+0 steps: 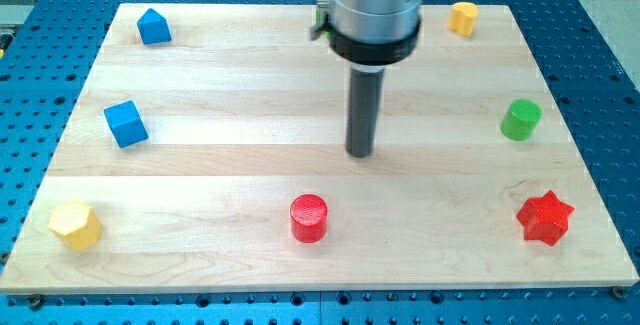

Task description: Slide the red star closer to the red circle

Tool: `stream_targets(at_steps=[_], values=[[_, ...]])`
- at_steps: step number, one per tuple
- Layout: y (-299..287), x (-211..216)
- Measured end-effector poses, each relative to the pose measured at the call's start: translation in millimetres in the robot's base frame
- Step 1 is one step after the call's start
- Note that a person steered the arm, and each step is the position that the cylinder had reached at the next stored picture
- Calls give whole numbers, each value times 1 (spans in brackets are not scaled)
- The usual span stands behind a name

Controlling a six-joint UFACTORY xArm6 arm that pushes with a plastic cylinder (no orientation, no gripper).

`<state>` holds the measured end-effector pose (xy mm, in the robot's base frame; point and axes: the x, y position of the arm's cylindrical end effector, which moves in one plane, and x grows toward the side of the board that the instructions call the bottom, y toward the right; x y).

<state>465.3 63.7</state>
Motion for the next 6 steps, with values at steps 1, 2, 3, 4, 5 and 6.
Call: stream_targets(at_steps=[1, 2, 3, 4, 5, 6], values=[[26, -3], [40, -4], [46, -4], [49, -4], [29, -12], [-9, -15]])
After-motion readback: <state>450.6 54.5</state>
